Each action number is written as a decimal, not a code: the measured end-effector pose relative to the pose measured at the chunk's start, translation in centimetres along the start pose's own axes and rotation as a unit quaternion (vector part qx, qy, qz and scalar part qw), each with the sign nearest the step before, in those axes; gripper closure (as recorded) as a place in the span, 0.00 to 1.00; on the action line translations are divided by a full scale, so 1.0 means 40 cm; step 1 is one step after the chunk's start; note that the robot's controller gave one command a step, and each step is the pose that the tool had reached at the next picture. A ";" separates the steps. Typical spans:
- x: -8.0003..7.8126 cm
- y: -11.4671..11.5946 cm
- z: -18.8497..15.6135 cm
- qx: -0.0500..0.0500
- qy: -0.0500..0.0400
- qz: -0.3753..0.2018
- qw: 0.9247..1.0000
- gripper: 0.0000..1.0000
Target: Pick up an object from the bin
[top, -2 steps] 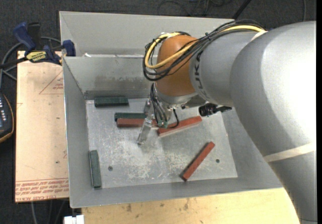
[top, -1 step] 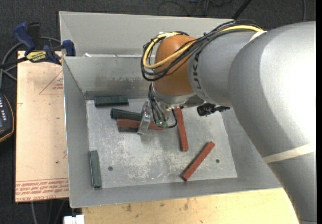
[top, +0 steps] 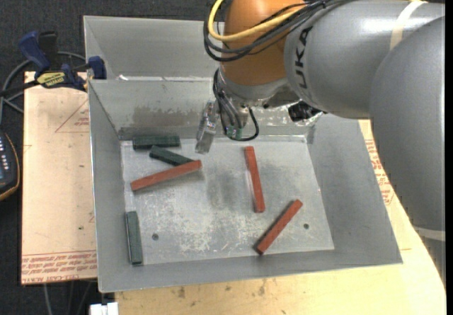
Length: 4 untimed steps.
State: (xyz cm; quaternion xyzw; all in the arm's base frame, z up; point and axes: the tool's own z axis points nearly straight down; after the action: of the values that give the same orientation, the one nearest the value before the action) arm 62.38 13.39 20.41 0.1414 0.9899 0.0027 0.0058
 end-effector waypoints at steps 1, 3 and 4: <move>0.004 -0.004 0.014 0.003 0.004 0.001 1.000 0.00; 0.012 0.005 0.330 0.001 0.003 0.073 0.997 1.00; 0.014 0.003 0.334 0.003 0.004 0.073 0.997 0.00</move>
Offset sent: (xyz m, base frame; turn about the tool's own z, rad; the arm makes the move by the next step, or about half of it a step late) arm 0.0000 0.0000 0.0000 0.0000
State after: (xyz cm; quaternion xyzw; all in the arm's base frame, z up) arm 62.02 13.70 7.03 0.2131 0.9770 0.0011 0.0010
